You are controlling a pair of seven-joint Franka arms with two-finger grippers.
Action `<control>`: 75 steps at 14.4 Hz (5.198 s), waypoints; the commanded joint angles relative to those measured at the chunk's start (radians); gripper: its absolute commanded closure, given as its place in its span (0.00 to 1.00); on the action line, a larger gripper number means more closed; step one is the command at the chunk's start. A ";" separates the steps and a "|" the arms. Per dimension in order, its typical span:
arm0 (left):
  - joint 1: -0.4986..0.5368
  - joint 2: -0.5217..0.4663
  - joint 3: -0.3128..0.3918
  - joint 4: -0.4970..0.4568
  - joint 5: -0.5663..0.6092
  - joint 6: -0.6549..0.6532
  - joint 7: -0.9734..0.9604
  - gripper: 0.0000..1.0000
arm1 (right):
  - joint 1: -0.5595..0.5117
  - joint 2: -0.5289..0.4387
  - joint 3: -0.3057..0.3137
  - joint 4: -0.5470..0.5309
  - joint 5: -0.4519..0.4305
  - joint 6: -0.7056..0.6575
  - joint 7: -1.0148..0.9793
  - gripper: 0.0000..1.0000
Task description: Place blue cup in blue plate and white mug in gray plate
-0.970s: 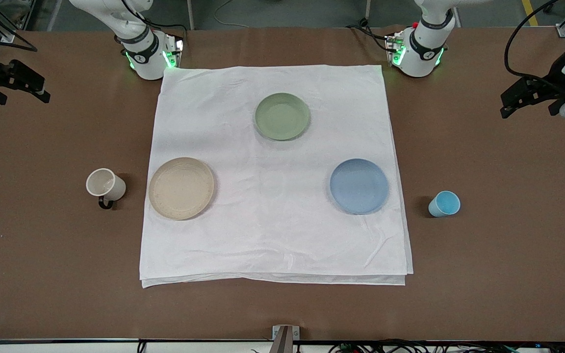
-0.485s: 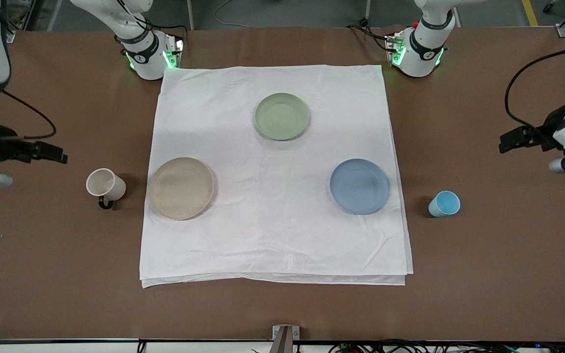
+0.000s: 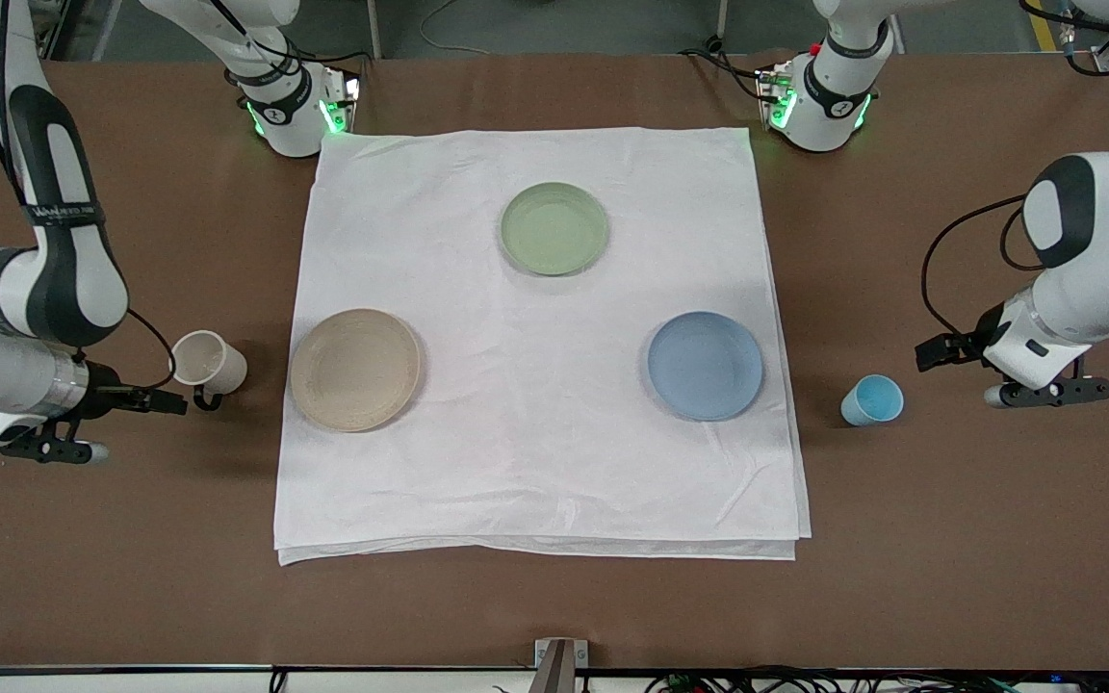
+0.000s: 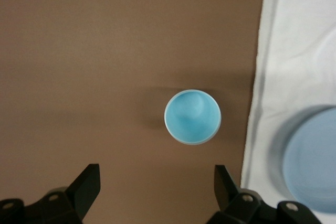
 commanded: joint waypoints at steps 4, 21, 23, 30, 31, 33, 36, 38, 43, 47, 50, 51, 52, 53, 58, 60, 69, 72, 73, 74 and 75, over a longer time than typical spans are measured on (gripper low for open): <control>0.028 0.121 -0.005 -0.066 -0.006 0.227 -0.010 0.30 | -0.007 -0.005 0.009 -0.183 0.002 0.206 -0.006 0.11; -0.001 0.132 -0.210 -0.055 -0.001 0.256 -0.346 1.00 | 0.248 -0.132 0.022 -0.235 0.187 0.074 0.379 1.00; -0.037 0.140 -0.255 -0.057 0.005 0.256 -0.472 1.00 | 0.261 -0.127 0.025 -0.314 0.259 0.189 0.388 1.00; -0.191 0.211 -0.250 -0.069 0.008 0.261 -0.731 0.97 | 0.263 -0.127 0.083 -0.340 0.639 0.213 0.292 1.00; -0.191 0.215 -0.250 -0.069 0.008 0.259 -0.732 0.96 | 0.255 -0.127 0.083 -0.342 0.660 0.211 0.240 1.00; -0.190 0.215 -0.250 -0.074 0.008 0.256 -0.735 0.85 | 0.233 -0.120 0.083 -0.343 0.674 0.214 0.156 0.98; -0.179 0.180 -0.249 -0.059 0.008 0.218 -0.737 0.00 | 0.209 -0.100 0.083 -0.337 0.695 0.227 0.062 0.72; -0.174 0.125 -0.247 0.004 0.008 0.160 -0.728 0.00 | 0.189 -0.066 0.081 -0.328 0.751 0.236 -0.045 0.69; -0.137 0.113 -0.249 0.372 0.184 -0.254 -0.652 0.00 | 0.174 -0.032 0.078 -0.283 0.844 0.247 -0.191 0.10; -0.085 0.067 -0.249 0.487 0.280 -0.327 -0.454 0.00 | 0.175 -0.047 0.071 -0.263 0.818 0.237 -0.178 0.00; -0.021 -0.005 -0.256 0.497 0.267 -0.408 -0.346 0.00 | 0.177 -0.089 0.019 -0.202 0.596 0.132 -0.126 0.00; -0.006 -0.030 -0.258 0.497 0.247 -0.428 -0.294 0.00 | 0.177 -0.098 -0.009 -0.131 0.459 0.027 -0.063 0.00; -0.005 -0.073 -0.244 0.494 0.199 -0.446 -0.245 0.00 | 0.177 -0.112 -0.026 -0.031 0.319 -0.114 0.010 0.00; -0.021 -0.116 -0.197 0.485 0.145 -0.486 -0.214 0.00 | 0.177 -0.117 -0.029 0.062 0.195 -0.249 0.055 0.00; -0.159 -0.261 0.003 0.420 -0.021 -0.677 -0.129 0.00 | 0.140 -0.149 -0.038 0.411 -0.030 -0.707 0.063 0.00; -0.163 -0.317 0.003 0.370 -0.029 -0.677 -0.117 0.00 | 0.131 -0.169 -0.035 0.456 -0.070 -0.789 0.059 0.00; -0.153 -0.323 -0.006 0.357 -0.049 -0.672 -0.040 0.00 | 0.129 -0.288 -0.035 0.414 -0.011 -0.812 0.072 0.00; -0.150 -0.315 -0.005 0.380 -0.043 -0.672 -0.042 0.00 | 0.128 -0.467 -0.035 0.167 -0.011 -0.677 0.071 0.00; -0.147 -0.315 -0.003 0.382 -0.043 -0.673 -0.040 0.00 | 0.128 -0.504 -0.037 0.116 -0.012 -0.660 0.071 0.00; -0.148 -0.315 -0.002 0.383 -0.043 -0.673 -0.045 0.00 | 0.128 -0.538 -0.037 0.079 -0.012 -0.643 0.071 0.00; -0.148 -0.315 0.000 0.383 -0.040 -0.673 -0.045 0.00 | 0.128 -0.569 -0.035 0.045 -0.011 -0.628 0.071 0.00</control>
